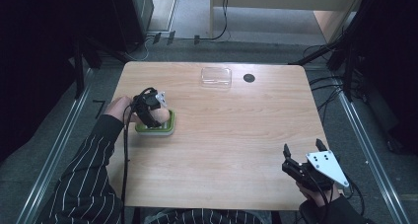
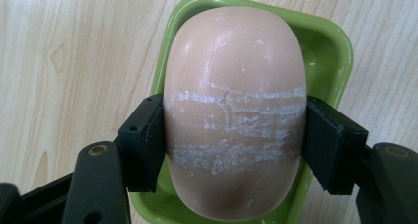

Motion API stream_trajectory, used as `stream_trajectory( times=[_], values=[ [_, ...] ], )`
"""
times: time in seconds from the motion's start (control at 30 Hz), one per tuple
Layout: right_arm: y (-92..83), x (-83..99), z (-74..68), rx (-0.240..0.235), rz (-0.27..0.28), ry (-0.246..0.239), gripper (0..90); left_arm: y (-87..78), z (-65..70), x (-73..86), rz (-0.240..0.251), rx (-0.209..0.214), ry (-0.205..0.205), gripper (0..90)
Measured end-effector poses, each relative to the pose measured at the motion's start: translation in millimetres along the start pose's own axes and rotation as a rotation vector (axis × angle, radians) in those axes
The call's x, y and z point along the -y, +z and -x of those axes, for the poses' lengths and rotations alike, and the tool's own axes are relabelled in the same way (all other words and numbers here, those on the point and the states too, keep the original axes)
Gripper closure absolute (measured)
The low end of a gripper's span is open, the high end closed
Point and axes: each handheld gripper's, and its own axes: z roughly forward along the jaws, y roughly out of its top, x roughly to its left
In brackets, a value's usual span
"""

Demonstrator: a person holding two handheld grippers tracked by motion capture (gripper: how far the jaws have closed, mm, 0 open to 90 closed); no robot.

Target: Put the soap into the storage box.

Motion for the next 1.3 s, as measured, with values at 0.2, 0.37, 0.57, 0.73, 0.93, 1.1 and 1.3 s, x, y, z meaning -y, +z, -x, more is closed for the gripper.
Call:
stream_trajectory(
  times=[0.2,0.37,0.57,0.73,0.93,1.1,1.3],
  values=[
    [-0.1,0.0,-0.1,0.001,0.0,-0.001,13.6,3.4,-3.0,4.4,-0.004,0.001,-0.022,33.6],
    [-0.2,-0.1,-0.2,0.001,0.0,0.0,13.6,6.9,-4.0,5.3,-0.022,0.007,-0.031,33.6],
    [-0.4,0.1,0.2,-0.001,0.0,0.002,13.6,9.5,-3.7,4.9,-0.03,-0.002,-0.033,33.6],
    [-0.4,0.0,0.2,-0.001,0.0,0.001,13.6,12.8,-2.5,4.6,-0.028,0.004,-0.035,33.5],
    [-0.4,0.0,0.3,0.0,0.0,0.002,13.6,13.9,-4.3,7.1,-0.015,0.016,-0.052,33.4],
    [-0.4,0.0,0.2,0.0,0.0,0.002,13.6,14.6,-5.4,8.6,-0.01,0.027,-0.073,33.0],
    [-0.4,0.0,0.3,-0.001,0.0,0.001,13.6,15.5,-7.6,11.6,0.004,0.042,-0.096,32.7]
  ],
)
